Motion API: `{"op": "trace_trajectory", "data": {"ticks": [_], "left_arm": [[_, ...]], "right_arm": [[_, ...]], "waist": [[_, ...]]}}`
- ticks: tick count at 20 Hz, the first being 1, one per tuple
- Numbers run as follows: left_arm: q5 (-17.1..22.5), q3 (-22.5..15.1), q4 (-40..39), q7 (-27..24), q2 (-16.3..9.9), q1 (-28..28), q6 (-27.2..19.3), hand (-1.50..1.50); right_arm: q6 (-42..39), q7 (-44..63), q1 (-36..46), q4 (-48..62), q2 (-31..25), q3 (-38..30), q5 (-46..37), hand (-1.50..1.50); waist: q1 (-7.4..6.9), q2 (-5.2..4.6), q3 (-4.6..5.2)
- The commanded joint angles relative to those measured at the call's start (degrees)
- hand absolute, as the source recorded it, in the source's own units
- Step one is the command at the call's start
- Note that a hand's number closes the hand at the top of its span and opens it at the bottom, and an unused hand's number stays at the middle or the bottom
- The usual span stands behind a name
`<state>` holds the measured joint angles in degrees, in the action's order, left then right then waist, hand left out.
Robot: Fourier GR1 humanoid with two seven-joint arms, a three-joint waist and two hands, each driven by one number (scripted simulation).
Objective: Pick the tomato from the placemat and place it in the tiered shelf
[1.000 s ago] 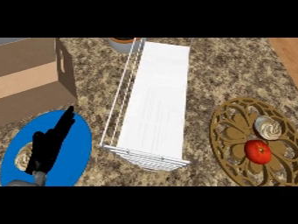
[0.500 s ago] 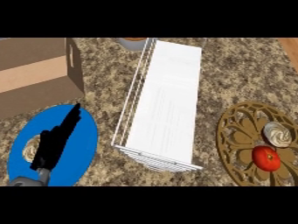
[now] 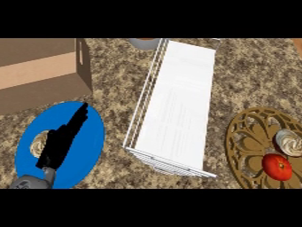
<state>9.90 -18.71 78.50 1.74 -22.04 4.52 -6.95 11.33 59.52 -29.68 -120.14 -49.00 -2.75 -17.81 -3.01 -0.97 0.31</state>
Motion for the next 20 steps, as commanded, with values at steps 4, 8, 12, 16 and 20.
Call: {"op": "trace_trajectory", "data": {"ticks": [4,8,12,16,20], "left_arm": [[-0.77,0.56,-4.78,-2.08,1.19,1.2,1.38,0.0],[-0.43,0.91,-2.77,-0.19,1.91,2.16,0.83,0.0],[-1.31,0.54,-0.09,0.59,1.33,-0.67,0.0,0.0],[0.41,3.32,-2.15,-0.26,-0.17,0.52,2.46,0.0],[-1.55,1.88,-0.89,1.6,1.24,0.34,0.1,0.0]], "right_arm": [[-7.08,17.06,19.97,6.96,2.77,12.47,-3.41,-1.5],[-9.24,23.4,26.31,9.64,7.66,16.04,-3.73,-1.5],[-9.89,24.46,28.02,14.8,11.79,18.83,-6.14,-1.5],[-11.38,25.66,31.72,17.37,15.09,18.05,-8.37,-1.5],[-13.0,25.69,30.75,19.63,16.74,19.05,-14.15,-1.5]], "waist": [[-0.39,0.06,-0.19],[-0.22,0.23,-0.15],[0.57,0.69,-0.23],[1.71,0.76,-0.16],[2.34,1.0,-0.1]]}}
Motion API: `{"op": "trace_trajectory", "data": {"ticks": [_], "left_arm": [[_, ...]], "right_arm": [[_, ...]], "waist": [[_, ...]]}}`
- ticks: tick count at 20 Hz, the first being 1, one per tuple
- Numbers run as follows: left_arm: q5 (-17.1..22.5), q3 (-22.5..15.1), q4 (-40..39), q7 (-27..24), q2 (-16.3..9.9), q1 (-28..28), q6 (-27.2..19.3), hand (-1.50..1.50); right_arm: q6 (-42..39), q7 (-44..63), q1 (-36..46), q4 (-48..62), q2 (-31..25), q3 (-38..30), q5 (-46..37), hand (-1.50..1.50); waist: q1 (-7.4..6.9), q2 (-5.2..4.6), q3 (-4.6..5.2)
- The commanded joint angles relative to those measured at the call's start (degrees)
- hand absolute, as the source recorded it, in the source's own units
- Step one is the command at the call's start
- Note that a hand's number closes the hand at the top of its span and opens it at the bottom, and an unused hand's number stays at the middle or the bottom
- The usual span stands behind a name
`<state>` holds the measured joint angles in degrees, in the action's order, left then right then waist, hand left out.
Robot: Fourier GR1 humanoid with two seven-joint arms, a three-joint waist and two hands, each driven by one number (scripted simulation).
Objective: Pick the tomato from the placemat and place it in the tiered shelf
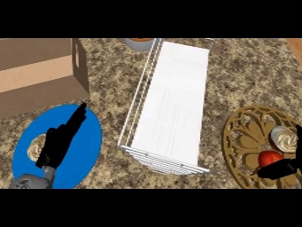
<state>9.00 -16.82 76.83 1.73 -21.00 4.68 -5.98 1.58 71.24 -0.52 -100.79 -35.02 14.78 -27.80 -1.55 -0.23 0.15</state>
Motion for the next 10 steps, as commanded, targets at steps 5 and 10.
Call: {"op": "trace_trajectory", "data": {"ticks": [5,10], "left_arm": [[-0.54,0.46,0.28,-1.08,-0.02,-2.64,0.35,0.0],[-1.77,0.16,0.6,-1.56,1.36,-2.91,-0.69,0.0]], "right_arm": [[-7.57,13.97,3.19,2.65,4.46,-0.3,-5.26,-1.5],[-6.97,13.98,8.12,9.33,9.4,-0.36,-8.59,-1.5]], "waist": [[0.85,0.25,0.0],[0.28,0.07,-0.09]]}}
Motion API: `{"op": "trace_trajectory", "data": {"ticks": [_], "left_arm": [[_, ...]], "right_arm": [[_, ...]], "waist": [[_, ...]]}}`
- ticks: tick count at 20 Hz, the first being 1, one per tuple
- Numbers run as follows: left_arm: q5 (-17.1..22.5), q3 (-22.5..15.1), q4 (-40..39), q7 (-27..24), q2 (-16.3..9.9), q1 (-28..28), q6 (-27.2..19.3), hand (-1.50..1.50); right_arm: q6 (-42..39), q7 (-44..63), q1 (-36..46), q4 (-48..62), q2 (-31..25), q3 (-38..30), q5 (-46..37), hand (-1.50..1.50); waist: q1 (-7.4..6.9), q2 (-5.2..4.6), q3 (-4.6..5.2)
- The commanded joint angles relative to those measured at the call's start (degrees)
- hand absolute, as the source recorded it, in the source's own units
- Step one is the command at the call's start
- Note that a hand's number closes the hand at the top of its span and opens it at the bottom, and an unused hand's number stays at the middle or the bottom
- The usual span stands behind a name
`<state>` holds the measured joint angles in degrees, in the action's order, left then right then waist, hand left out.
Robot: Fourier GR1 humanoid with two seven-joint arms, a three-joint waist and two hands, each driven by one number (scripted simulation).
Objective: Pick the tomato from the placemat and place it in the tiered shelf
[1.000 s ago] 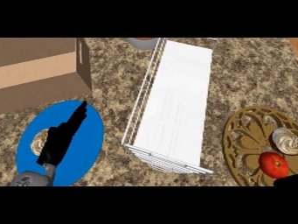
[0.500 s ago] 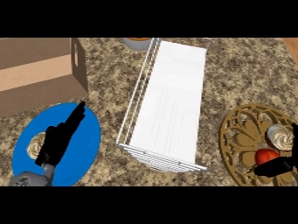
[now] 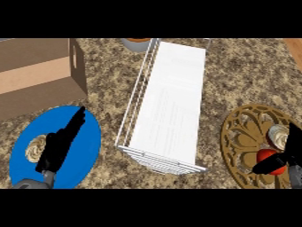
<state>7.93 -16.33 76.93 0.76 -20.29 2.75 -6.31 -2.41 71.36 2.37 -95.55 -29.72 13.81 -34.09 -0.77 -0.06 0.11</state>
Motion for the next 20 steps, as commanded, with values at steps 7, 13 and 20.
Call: {"op": "trace_trajectory", "data": {"ticks": [7,13,20], "left_arm": [[-1.06,0.58,1.07,1.91,1.62,0.38,-0.65,0.0],[-0.39,1.73,1.42,2.29,0.63,0.08,2.05,0.0],[-2.66,2.01,0.99,1.83,3.4,0.11,0.31,0.0]], "right_arm": [[-5.93,11.03,1.68,3.25,4.56,-1.73,-3.82,-1.5],[-4.56,5.43,0.43,8.79,7.03,-4.56,-6.32,-1.5],[-5.57,0.02,0.61,10.66,10.64,-6.03,-8.52,1.5]], "waist": [[0.6,0.07,-0.07],[0.54,0.03,-0.12],[0.68,0.06,-0.11]]}}
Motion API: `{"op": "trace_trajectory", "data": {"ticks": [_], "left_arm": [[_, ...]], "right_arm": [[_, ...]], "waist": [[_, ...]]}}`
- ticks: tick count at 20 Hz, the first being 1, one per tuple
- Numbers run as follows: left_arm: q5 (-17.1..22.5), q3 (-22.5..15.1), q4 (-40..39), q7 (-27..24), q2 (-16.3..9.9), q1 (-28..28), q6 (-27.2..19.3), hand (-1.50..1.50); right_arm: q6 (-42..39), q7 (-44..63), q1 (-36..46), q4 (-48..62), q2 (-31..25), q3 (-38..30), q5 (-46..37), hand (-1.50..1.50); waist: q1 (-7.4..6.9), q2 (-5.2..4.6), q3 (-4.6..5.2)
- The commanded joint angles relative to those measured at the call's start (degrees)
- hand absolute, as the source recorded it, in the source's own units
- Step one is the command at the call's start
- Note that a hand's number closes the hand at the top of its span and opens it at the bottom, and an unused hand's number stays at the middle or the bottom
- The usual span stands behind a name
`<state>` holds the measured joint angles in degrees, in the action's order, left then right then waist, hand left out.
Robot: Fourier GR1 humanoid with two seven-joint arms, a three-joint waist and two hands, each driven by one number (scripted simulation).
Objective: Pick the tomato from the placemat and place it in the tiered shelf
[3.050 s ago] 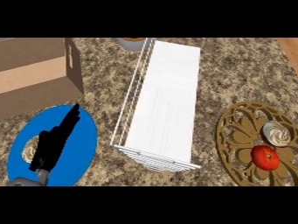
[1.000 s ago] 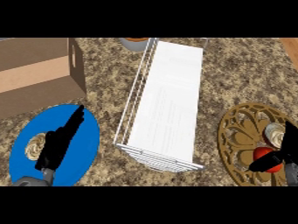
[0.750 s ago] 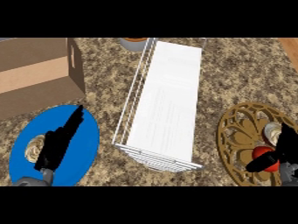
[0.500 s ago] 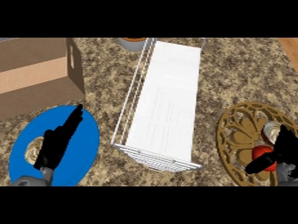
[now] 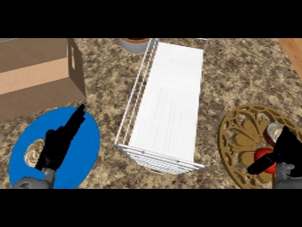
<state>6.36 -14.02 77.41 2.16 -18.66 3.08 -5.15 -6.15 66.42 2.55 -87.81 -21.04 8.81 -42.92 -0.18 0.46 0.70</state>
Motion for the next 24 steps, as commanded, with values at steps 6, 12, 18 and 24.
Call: {"op": "trace_trajectory", "data": {"ticks": [6,12,18,24], "left_arm": [[-1.16,1.32,0.12,-1.63,-0.59,-3.08,2.1,0.0],[-2.04,1.38,1.91,-1.77,1.47,-4.3,0.93,0.0],[-2.64,-1.09,0.81,-0.5,1.7,1.01,3.43,0.0],[-2.4,-1.08,0.49,0.3,2.4,2.1,3.36,0.0]], "right_arm": [[-1.92,-0.77,1.09,4.34,1.86,-2.29,-2.31,1.5],[-2.07,2.65,0.83,0.36,2.96,-1.98,-9.41,1.5],[-9.98,-33.16,7.68,-4.47,-4.46,15.07,-6.05,1.5],[-13.38,-60.8,13.08,-10.96,-12.34,19.98,1.08,1.5]], "waist": [[-0.12,-0.47,-0.7],[0.02,-0.37,-0.67],[-7.74,-1.53,-0.95],[-5.74,-1.27,-1.12]]}}
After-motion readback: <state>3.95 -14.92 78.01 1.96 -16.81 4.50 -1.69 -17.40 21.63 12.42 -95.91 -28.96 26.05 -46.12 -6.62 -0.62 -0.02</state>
